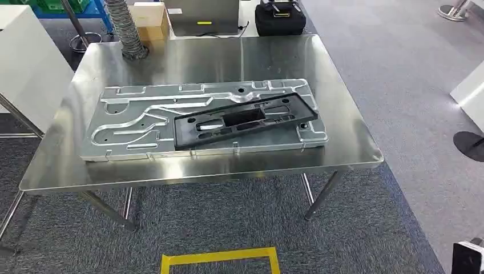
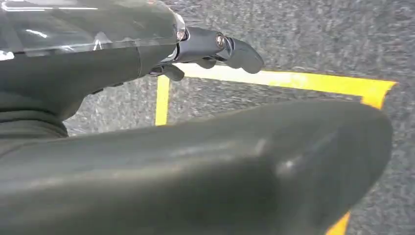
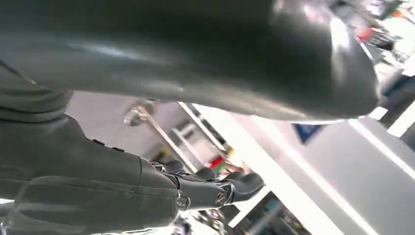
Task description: Take the parts from the cabinet and place them on the table.
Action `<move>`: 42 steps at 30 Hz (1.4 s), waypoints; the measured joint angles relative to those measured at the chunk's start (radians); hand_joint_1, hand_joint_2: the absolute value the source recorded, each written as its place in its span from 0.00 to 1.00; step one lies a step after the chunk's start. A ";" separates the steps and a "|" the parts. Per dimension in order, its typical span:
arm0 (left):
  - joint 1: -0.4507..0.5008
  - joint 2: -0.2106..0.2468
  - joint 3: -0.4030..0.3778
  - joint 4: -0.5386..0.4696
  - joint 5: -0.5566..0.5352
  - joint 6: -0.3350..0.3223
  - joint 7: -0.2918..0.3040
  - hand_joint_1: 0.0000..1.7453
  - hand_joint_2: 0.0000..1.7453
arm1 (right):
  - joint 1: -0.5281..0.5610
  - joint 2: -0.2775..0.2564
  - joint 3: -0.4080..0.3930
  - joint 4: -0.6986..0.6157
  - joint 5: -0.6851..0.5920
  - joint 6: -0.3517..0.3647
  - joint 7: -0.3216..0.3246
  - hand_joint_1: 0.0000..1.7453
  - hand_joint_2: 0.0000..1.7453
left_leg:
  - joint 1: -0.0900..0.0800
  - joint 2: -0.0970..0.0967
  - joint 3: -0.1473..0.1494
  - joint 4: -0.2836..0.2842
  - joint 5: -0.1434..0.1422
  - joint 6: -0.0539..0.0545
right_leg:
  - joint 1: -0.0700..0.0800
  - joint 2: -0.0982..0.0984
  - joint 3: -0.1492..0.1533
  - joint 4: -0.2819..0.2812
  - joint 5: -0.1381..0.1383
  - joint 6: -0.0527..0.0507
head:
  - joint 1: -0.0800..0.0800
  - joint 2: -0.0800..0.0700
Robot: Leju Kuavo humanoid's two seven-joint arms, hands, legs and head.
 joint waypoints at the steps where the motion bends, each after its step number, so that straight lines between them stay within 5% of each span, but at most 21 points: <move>1: 0.000 -0.002 0.000 0.000 0.000 0.002 0.000 0.00 0.00 | 0.000 0.006 0.000 0.026 0.007 0.000 0.000 0.00 0.00 | 0.000 0.001 -0.020 0.004 0.012 -0.001 | -0.001 0.000 -0.010 0.075 -0.023 0.003 | 0.000 0.000; 3: 0.001 -0.003 0.001 0.000 0.000 0.004 0.004 0.00 0.00 | -0.001 0.014 0.001 0.086 0.017 0.000 0.000 0.00 0.00 | 0.000 0.002 -0.051 0.013 0.031 -0.006 | -0.005 0.000 0.026 0.094 0.021 0.006 | 0.000 0.000; 5: 0.001 -0.005 0.003 0.000 0.000 0.007 0.009 0.00 0.00 | -0.006 0.019 0.001 0.140 0.036 -0.002 0.000 0.00 0.00 | 0.001 0.002 -0.084 0.028 0.046 -0.013 | -0.007 -0.001 0.145 -0.048 0.080 0.003 | 0.000 0.000; 7: -0.001 -0.007 0.003 0.000 0.000 0.006 0.011 0.00 0.00 | -0.018 0.021 0.002 0.203 0.049 -0.003 0.000 0.00 0.00 | -0.004 0.001 -0.103 0.042 0.059 -0.025 | 0.001 0.000 0.272 -0.239 0.023 -0.009 | 0.000 0.000; 11: 0.003 -0.008 0.003 0.000 0.000 0.005 0.012 0.00 0.00 | -0.030 0.029 0.006 0.335 0.090 -0.007 -0.001 0.00 0.00 | 0.000 0.002 -0.108 0.034 0.094 -0.053 | 0.005 -0.002 0.247 -0.244 0.050 -0.045 | 0.000 0.000; 13: 0.008 -0.009 0.009 0.000 -0.007 0.003 0.013 0.00 0.00 | -0.050 0.033 -0.002 0.416 0.148 0.001 -0.001 0.00 0.00 | 0.006 -0.001 -0.135 0.098 -0.008 -0.056 | 0.005 -0.006 0.220 -0.245 0.077 -0.066 | 0.000 0.000; 15: 0.007 -0.011 0.023 0.000 -0.009 0.005 0.013 0.00 0.00 | -0.056 0.040 -0.017 0.480 0.177 0.002 -0.001 0.00 0.00 | 0.007 -0.002 -0.168 0.239 -0.128 -0.061 | 0.008 -0.007 0.188 -0.244 0.101 -0.067 | 0.000 0.000; 16: 0.008 -0.011 0.027 0.000 -0.010 0.005 0.013 0.00 0.00 | -0.063 0.041 -0.024 0.526 0.182 -0.001 -0.001 0.00 0.00 | 0.007 -0.002 -0.179 0.314 -0.161 -0.063 | 0.010 -0.008 0.168 -0.242 0.115 -0.067 | 0.000 0.000; 17: 0.008 -0.012 0.029 0.000 -0.010 0.006 0.014 0.00 0.00 | -0.072 0.042 -0.031 0.577 0.185 -0.003 -0.001 0.00 0.00 | 0.007 -0.002 -0.173 0.355 -0.150 -0.063 | 0.012 -0.008 0.147 -0.239 0.129 -0.067 | 0.000 0.000; 20: 0.007 -0.012 0.031 0.000 -0.010 0.008 0.015 0.00 0.00 | -0.089 0.049 -0.045 0.672 0.184 -0.003 0.000 0.00 0.00 | 0.006 -0.002 -0.054 0.248 -0.041 -0.053 | 0.016 -0.009 0.095 -0.225 0.160 -0.063 | 0.000 0.000; 21: 0.004 -0.012 0.032 0.000 -0.010 0.008 0.015 0.00 0.00 | -0.097 0.051 -0.048 0.701 0.186 -0.003 0.000 0.00 0.00 | 0.003 -0.002 0.019 0.153 -0.041 -0.046 | 0.016 -0.008 0.082 -0.219 0.171 -0.061 | 0.000 0.000; 22: 0.000 -0.011 0.033 0.000 -0.010 0.008 0.015 0.00 0.00 | -0.104 0.055 -0.049 0.726 0.195 -0.003 0.000 0.00 0.00 | -0.003 -0.002 0.097 0.046 -0.081 -0.039 | 0.021 -0.006 0.073 -0.213 0.179 -0.056 | 0.000 0.000; 23: -0.005 -0.012 0.033 0.000 -0.010 0.006 0.015 0.00 0.00 | -0.112 0.056 -0.053 0.758 0.209 -0.004 0.005 0.00 0.00 | -0.002 -0.002 0.123 -0.020 -0.106 -0.035 | 0.021 -0.008 0.069 -0.210 0.189 -0.050 | 0.000 0.000; 26: -0.003 -0.016 0.033 0.000 -0.012 0.005 0.016 0.00 0.00 | -0.128 0.063 -0.054 0.831 0.244 -0.005 0.025 0.00 0.00 | -0.008 0.000 0.101 -0.011 -0.082 -0.013 | 0.018 -0.008 0.068 -0.224 0.225 -0.031 | 0.000 0.000; 27: -0.003 -0.022 0.033 0.000 -0.013 0.005 0.016 0.00 0.00 | -0.131 0.065 -0.054 0.854 0.254 -0.005 0.038 0.00 0.00 | 0.000 0.010 0.090 -0.016 -0.063 -0.005 | 0.010 -0.004 0.062 -0.217 0.214 -0.027 | 0.000 0.000; 30: -0.003 -0.023 0.032 0.000 -0.021 0.003 0.015 0.00 0.00 | -0.141 0.071 -0.053 0.905 0.294 -0.005 0.101 0.00 0.00 | -0.001 0.008 0.038 -0.015 -0.021 0.007 | 0.007 -0.003 0.019 -0.039 0.003 -0.009 | 0.000 0.000; 32: -0.004 -0.023 0.031 0.000 -0.027 0.002 0.015 0.00 0.00 | -0.146 0.078 -0.050 0.929 0.319 0.002 0.150 0.00 0.00 | -0.002 0.010 0.000 -0.008 0.005 0.004 | 0.003 -0.003 0.007 0.093 -0.032 -0.002 | 0.000 0.000; 35: -0.004 -0.023 0.025 0.000 -0.031 0.002 0.018 0.00 0.00 | -0.150 0.088 -0.035 0.956 0.350 0.029 0.232 0.00 0.00 | 0.000 0.010 -0.063 0.018 0.034 -0.006 | -0.004 -0.003 0.109 0.027 0.078 0.001 | 0.000 0.000; 36: -0.005 -0.023 0.024 0.000 -0.033 0.002 0.019 0.00 0.00 | -0.153 0.092 -0.030 0.963 0.361 0.038 0.268 0.00 0.00 | 0.001 0.010 -0.082 0.028 0.042 -0.010 | -0.005 -0.003 0.180 -0.064 0.081 -0.002 | 0.000 0.000; 38: -0.006 -0.024 0.023 0.000 -0.037 0.002 0.022 0.00 0.00 | -0.160 0.100 -0.018 0.971 0.383 0.062 0.324 0.00 0.00 | -0.003 0.009 -0.102 0.047 0.052 -0.022 | 0.002 -0.002 0.299 -0.244 0.010 -0.015 | 0.000 0.000; 42: -0.004 -0.022 0.012 0.000 -0.038 0.003 0.027 0.00 0.00 | -0.161 0.126 0.003 0.994 0.412 0.112 0.417 0.00 0.00 | 0.004 0.007 -0.118 0.049 0.074 -0.051 | 0.003 -0.008 0.264 -0.247 0.037 -0.050 | 0.000 0.000</move>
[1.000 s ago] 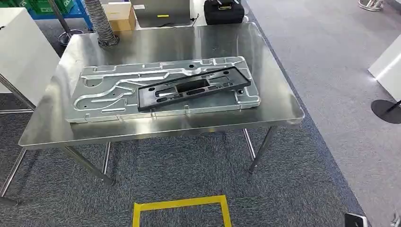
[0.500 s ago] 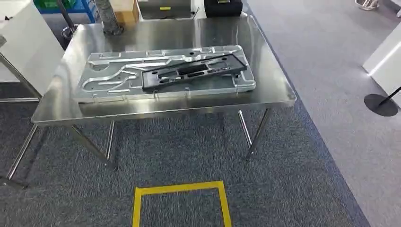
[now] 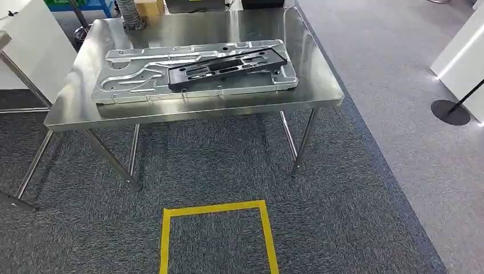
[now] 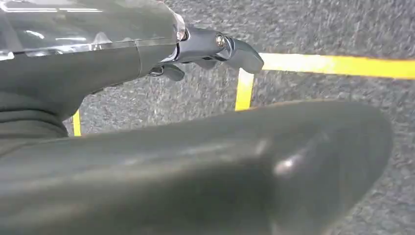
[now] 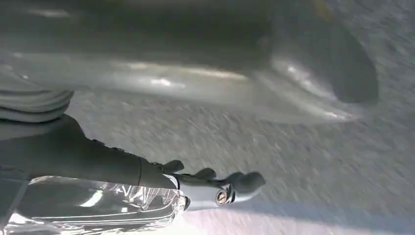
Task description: Take the parts from the cabinet and place them on the table.
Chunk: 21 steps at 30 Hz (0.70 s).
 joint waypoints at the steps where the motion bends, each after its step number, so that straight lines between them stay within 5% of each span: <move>1: 0.002 0.000 -0.003 0.000 0.000 0.001 0.001 0.00 0.00 | 0.000 0.007 0.006 0.002 0.006 0.010 0.016 0.00 0.00 | 0.003 -0.003 -0.015 0.025 -0.048 -0.004 | 0.001 -0.002 -0.014 0.001 0.012 -0.010 | 0.000 0.000; 3: 0.004 -0.001 -0.006 0.000 0.000 0.000 0.001 0.00 0.00 | 0.000 0.016 0.016 0.005 0.012 0.025 0.030 0.00 0.00 | 0.004 -0.004 -0.046 0.146 -0.179 -0.008 | 0.005 -0.004 -0.045 0.002 0.036 -0.019 | 0.000 0.000; 4: 0.002 -0.001 -0.006 0.000 0.000 0.001 0.001 0.00 0.00 | 0.000 0.023 0.020 0.007 0.018 0.030 0.036 0.00 0.00 | 0.005 -0.004 -0.058 0.220 -0.223 -0.011 | 0.007 -0.004 -0.062 0.003 0.049 -0.020 | 0.000 0.000; 5: 0.001 -0.001 -0.007 0.000 0.000 0.001 0.001 0.00 0.00 | 0.000 0.027 0.026 0.010 0.027 0.040 0.042 0.00 0.00 | 0.005 -0.004 -0.062 0.279 -0.239 -0.013 | 0.009 -0.004 -0.080 0.006 0.062 -0.020 | 0.000 0.000; 7: 0.001 -0.001 -0.010 0.000 0.000 0.001 0.001 0.00 0.00 | 0.000 0.034 0.043 0.014 0.048 0.059 0.048 0.00 0.00 | 0.006 -0.004 -0.029 0.300 -0.177 -0.012 | 0.009 -0.004 -0.120 0.016 0.084 -0.016 | 0.000 0.000; 9: 0.000 -0.001 -0.011 0.000 0.000 0.001 0.001 0.00 0.00 | 0.000 0.040 0.055 0.016 0.069 0.080 0.055 0.00 0.00 | 0.006 -0.004 0.065 0.191 -0.107 -0.008 | 0.009 -0.004 -0.155 0.029 0.103 -0.010 | 0.000 0.000; 10: -0.003 -0.001 -0.012 0.000 0.000 0.001 0.001 0.00 0.00 | -0.001 0.045 0.065 0.017 0.080 0.088 0.057 0.00 0.00 | 0.006 -0.005 0.138 0.096 -0.116 -0.003 | 0.009 -0.003 -0.167 0.039 0.111 -0.006 | 0.000 0.000; 11: -0.007 -0.001 -0.012 0.000 0.000 0.001 0.001 0.00 0.00 | -0.001 0.047 0.075 0.017 0.088 0.094 0.060 0.00 0.00 | 0.001 -0.006 0.204 -0.002 -0.157 0.002 | 0.014 -0.002 -0.177 0.045 0.117 0.000 | 0.000 0.000; 12: -0.010 0.000 -0.013 0.000 0.000 0.001 0.001 0.00 0.00 | -0.001 0.051 0.082 0.018 0.092 0.101 0.066 0.00 0.00 | 0.000 -0.007 0.221 -0.054 -0.181 0.012 | 0.015 -0.004 -0.180 0.048 0.126 0.008 | 0.000 0.000; 15: -0.005 0.000 -0.014 0.000 -0.003 0.001 0.002 0.00 0.00 | 0.002 0.056 0.095 0.020 0.096 0.111 0.069 0.00 0.00 | -0.003 -0.004 0.199 -0.048 -0.155 0.036 | 0.012 -0.005 -0.185 0.038 0.159 0.028 | 0.000 0.000; 16: -0.007 0.000 -0.015 0.000 -0.003 0.001 0.003 0.00 0.00 | 0.002 0.056 0.097 0.022 0.095 0.113 0.069 0.00 0.00 | 0.001 0.004 0.187 -0.048 -0.141 0.044 | 0.006 0.000 -0.195 0.048 0.140 0.031 | 0.000 0.000; 19: -0.008 0.001 -0.022 0.000 -0.009 -0.002 0.003 0.00 0.00 | 0.002 0.064 0.103 0.022 0.096 0.115 0.069 0.00 0.00 | -0.003 0.002 0.135 -0.048 -0.100 0.059 | 0.001 0.002 -0.240 0.234 -0.061 0.048 | 0.000 0.000; 20: -0.007 0.002 -0.023 0.000 -0.009 -0.003 0.003 0.00 0.00 | 0.002 0.064 0.105 0.023 0.096 0.115 0.068 0.00 0.00 | -0.005 0.003 0.118 -0.047 -0.088 0.058 | 0.001 0.002 -0.251 0.304 -0.090 0.051 | 0.000 0.000; 21: -0.007 0.002 -0.025 0.000 -0.009 -0.004 0.003 0.00 0.00 | 0.002 0.064 0.105 0.023 0.096 0.113 0.067 0.00 0.00 | -0.006 0.003 0.101 -0.044 -0.076 0.057 | 0.001 0.002 -0.251 0.350 -0.085 0.052 | 0.000 0.000</move>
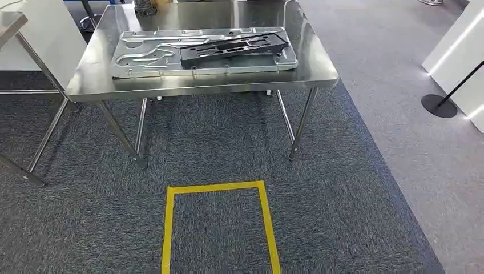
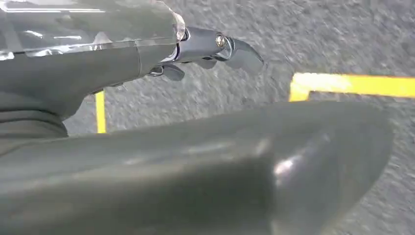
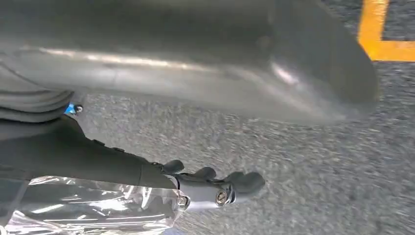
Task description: Take the parts from the cabinet and place them on the table.
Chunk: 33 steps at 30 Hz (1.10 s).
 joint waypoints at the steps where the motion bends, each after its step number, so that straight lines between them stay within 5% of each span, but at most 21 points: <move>1: -0.001 0.001 -0.003 0.000 -0.001 -0.001 0.000 0.00 0.00 | 0.000 0.000 0.001 0.000 0.001 -0.002 -0.001 0.00 0.00 | -0.001 0.001 -0.017 0.004 0.012 -0.001 | 0.000 0.000 0.017 0.008 0.032 -0.001 | 0.000 0.000; 3: -0.002 0.001 -0.007 0.000 -0.001 -0.005 0.000 0.00 0.00 | -0.001 0.000 0.001 0.000 0.002 -0.007 -0.002 0.00 0.00 | -0.003 0.000 -0.053 0.014 0.032 -0.005 | 0.002 0.000 0.114 -0.098 0.108 -0.010 | 0.000 0.000; 5: -0.004 -0.002 -0.010 -0.001 -0.001 -0.007 0.000 0.00 0.00 | -0.006 -0.002 0.001 -0.001 0.003 -0.008 -0.004 0.00 0.00 | -0.006 -0.001 -0.072 0.025 0.048 -0.011 | 0.013 0.001 0.264 -0.290 0.081 -0.031 | 0.000 0.000; 6: -0.004 -0.002 -0.011 -0.001 -0.001 -0.007 0.000 0.00 0.00 | -0.008 -0.002 0.001 -0.001 0.004 -0.009 -0.005 0.00 0.00 | -0.008 -0.001 -0.077 0.029 0.053 -0.016 | 0.015 -0.001 0.302 -0.362 0.057 -0.037 | 0.000 0.000; 8: -0.005 -0.002 -0.013 -0.001 -0.001 -0.007 0.000 0.00 0.00 | -0.009 -0.002 0.003 -0.001 0.006 -0.010 -0.008 0.00 0.00 | -0.003 0.004 -0.087 0.027 0.077 -0.028 | 0.021 0.001 0.288 -0.365 0.060 -0.047 | 0.000 0.000; 10: -0.003 -0.002 -0.013 -0.001 -0.001 -0.005 0.000 0.00 0.00 | -0.007 -0.002 0.003 -0.001 0.005 -0.010 -0.011 0.00 0.00 | -0.003 0.000 -0.096 0.028 0.080 -0.040 | 0.011 -0.004 0.273 -0.379 0.088 -0.064 | 0.000 0.000; 12: 0.000 -0.003 -0.014 -0.001 -0.001 0.000 0.004 0.00 0.00 | -0.007 -0.003 0.003 -0.001 0.004 -0.010 -0.013 0.00 0.00 | 0.001 -0.008 -0.129 0.109 -0.028 -0.051 | 0.012 -0.007 0.245 -0.379 0.108 -0.076 | 0.000 0.000; 14: 0.001 -0.005 -0.014 -0.001 0.000 0.009 0.014 0.00 0.00 | -0.003 -0.004 0.003 -0.001 0.002 -0.010 -0.014 0.00 0.00 | 0.008 -0.008 -0.169 0.263 -0.125 -0.059 | 0.014 -0.007 0.214 -0.377 0.132 -0.076 | 0.000 0.000; 15: 0.001 -0.005 -0.014 -0.001 0.000 0.016 0.022 0.00 0.00 | -0.003 -0.004 0.003 -0.001 0.003 -0.010 -0.016 0.00 0.00 | 0.010 -0.008 -0.179 0.324 -0.124 -0.063 | 0.014 -0.007 0.196 -0.375 0.144 -0.074 | 0.000 0.000; 16: 0.002 -0.005 -0.014 -0.001 0.001 0.019 0.026 0.00 0.00 | -0.002 -0.004 0.003 -0.001 0.004 -0.010 -0.017 0.00 0.00 | 0.012 -0.008 -0.173 0.347 -0.092 -0.065 | 0.013 -0.007 0.180 -0.371 0.153 -0.072 | 0.000 0.000; 17: 0.002 -0.004 -0.014 -0.001 0.003 0.023 0.032 0.00 0.00 | -0.002 -0.003 0.003 -0.001 0.005 -0.010 -0.017 0.00 0.00 | 0.014 -0.008 -0.147 0.329 -0.048 -0.066 | 0.011 -0.007 0.165 -0.366 0.162 -0.069 | 0.000 0.000; 19: 0.001 -0.004 -0.014 -0.001 0.003 0.025 0.035 0.00 0.00 | -0.002 -0.003 0.003 0.000 0.007 -0.011 -0.017 0.00 0.00 | 0.016 -0.008 -0.032 0.182 -0.001 -0.065 | 0.008 -0.007 0.137 -0.349 0.173 -0.059 | 0.000 0.000; 21: -0.004 -0.004 -0.014 -0.001 0.003 0.025 0.036 0.00 0.00 | -0.003 -0.003 0.003 -0.001 0.006 -0.011 -0.020 0.00 0.00 | 0.012 -0.009 0.081 0.014 -0.056 -0.055 | 0.013 -0.007 0.117 -0.325 0.177 -0.050 | 0.000 0.000; 22: -0.006 -0.004 -0.014 -0.001 0.003 0.025 0.039 0.00 0.00 | -0.003 -0.003 0.003 -0.001 0.003 -0.010 -0.020 0.00 0.00 | 0.012 -0.009 0.076 -0.002 -0.076 -0.047 | 0.015 -0.008 0.110 -0.318 0.181 -0.043 | 0.000 0.000; 25: 0.001 -0.005 -0.014 -0.001 0.006 0.026 0.045 0.00 0.00 | -0.003 -0.004 0.003 -0.001 -0.006 -0.008 -0.020 0.00 0.00 | 0.015 -0.006 0.066 -0.001 -0.060 -0.023 | 0.010 -0.006 0.104 -0.314 0.190 -0.023 | 0.000 0.000; 27: 0.000 -0.005 -0.014 -0.001 0.006 0.029 0.053 0.00 0.00 | 0.001 -0.004 0.003 0.000 -0.011 -0.005 -0.019 0.00 0.00 | 0.014 -0.003 0.055 0.000 -0.050 -0.012 | 0.007 -0.002 0.070 -0.230 0.118 -0.014 | 0.000 0.000; 29: 0.001 -0.005 -0.015 -0.001 0.006 0.030 0.059 0.00 0.00 | 0.002 -0.003 -0.002 0.000 -0.034 0.026 -0.007 0.00 0.00 | 0.010 -0.002 0.040 0.001 -0.040 -0.008 | 0.003 0.000 0.001 -0.056 0.025 -0.006 | 0.000 0.000; 30: 0.002 -0.005 -0.016 -0.001 0.005 0.030 0.062 0.00 0.00 | 0.002 -0.003 -0.009 0.001 -0.044 0.038 0.011 0.00 0.00 | 0.008 -0.002 0.035 0.002 -0.037 -0.009 | 0.002 0.000 -0.016 -0.001 0.007 -0.004 | 0.000 0.000; 31: 0.002 -0.004 -0.020 -0.001 0.001 0.030 0.066 0.00 0.00 | 0.002 -0.003 -0.015 0.001 -0.047 0.047 0.027 0.00 0.00 | 0.007 -0.002 0.031 0.003 -0.034 -0.010 | 0.001 0.000 -0.010 0.002 0.013 -0.005 | 0.000 0.000; 33: 0.002 -0.005 -0.026 -0.001 0.000 0.030 0.069 0.00 0.00 | 0.003 -0.003 -0.021 0.002 -0.052 0.051 0.042 0.00 0.00 | 0.005 -0.003 0.030 0.006 -0.032 -0.011 | 0.002 0.000 0.069 -0.121 0.078 -0.012 | 0.000 0.000</move>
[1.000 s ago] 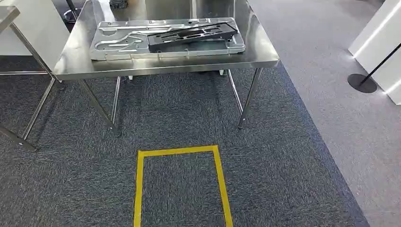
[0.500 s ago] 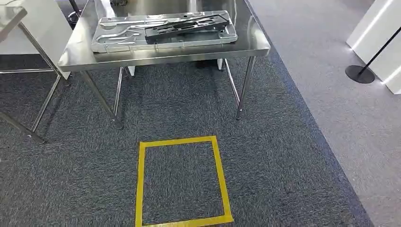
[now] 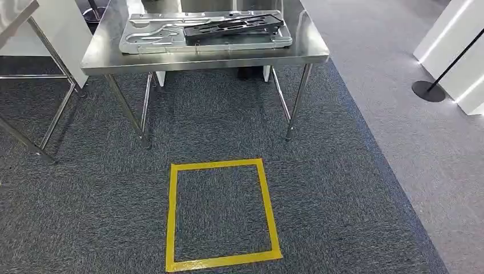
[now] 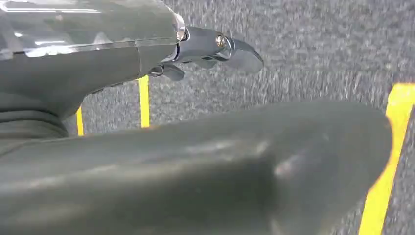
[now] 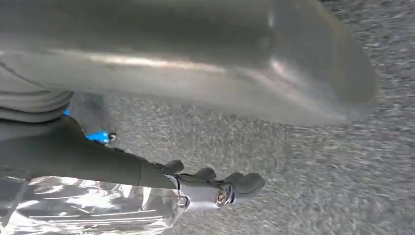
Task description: Take the parts from the cabinet and place them on the table.
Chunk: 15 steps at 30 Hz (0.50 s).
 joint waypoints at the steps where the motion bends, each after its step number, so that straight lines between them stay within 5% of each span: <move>1: 0.000 0.000 -0.002 0.000 0.000 0.000 0.000 0.00 0.00 | -0.001 0.000 -0.001 0.000 0.000 0.000 0.002 0.00 0.00 | -0.001 0.000 0.003 0.001 0.000 -0.001 | 0.001 0.000 0.056 -0.097 0.039 -0.007 | 0.000 0.000; 2: -0.001 -0.001 -0.005 0.000 0.000 0.000 0.000 0.00 0.00 | -0.002 -0.001 -0.004 0.000 0.000 0.000 0.002 0.00 0.00 | -0.001 0.000 0.004 0.001 0.000 -0.002 | 0.005 0.000 0.104 -0.186 0.059 -0.019 | 0.000 0.000; 6: -0.005 -0.002 -0.009 0.000 0.000 0.000 0.003 0.00 0.00 | -0.003 -0.001 -0.012 0.000 0.000 0.011 0.007 0.00 0.00 | -0.003 0.001 -0.003 0.003 0.003 -0.024 | 0.015 0.000 0.103 -0.204 0.052 -0.033 | 0.000 0.000; 7: -0.007 -0.001 -0.010 0.000 0.000 0.003 0.006 0.00 1.00 | -0.004 -0.001 -0.013 0.000 0.000 0.019 0.016 0.00 1.00 | -0.008 0.001 -0.002 0.004 0.001 -0.031 | 0.006 0.000 0.106 -0.215 0.057 -0.042 | 0.000 0.000; 9: -0.007 0.000 -0.011 0.000 0.000 0.003 0.008 0.00 1.00 | -0.004 0.000 -0.014 0.000 0.000 0.038 0.060 0.00 1.00 | -0.001 -0.005 -0.033 0.074 -0.051 -0.041 | 0.003 -0.005 0.109 -0.224 0.063 -0.053 | 0.000 0.000; 12: -0.005 0.002 -0.013 0.000 0.000 0.002 0.012 0.00 1.00 | -0.006 0.000 -0.026 0.001 -0.025 0.111 0.165 0.00 1.00 | 0.006 -0.005 -0.148 0.310 -0.150 -0.053 | 0.006 -0.005 0.102 -0.221 0.064 -0.055 | 0.000 0.000; 13: -0.005 0.002 -0.013 0.000 0.000 0.001 0.015 0.00 1.00 | -0.007 0.000 -0.034 0.002 -0.035 0.127 0.201 0.00 1.00 | 0.008 -0.005 -0.164 0.337 -0.144 -0.056 | 0.006 -0.005 0.102 -0.220 0.064 -0.055 | 0.000 0.000; 15: -0.005 0.003 -0.013 0.000 0.002 0.001 0.016 0.00 1.00 | -0.008 0.002 -0.047 0.004 -0.043 0.147 0.232 0.00 1.00 | 0.012 -0.004 -0.122 0.237 -0.067 -0.057 | 0.004 -0.004 0.105 -0.217 0.061 -0.051 | 0.000 0.000</move>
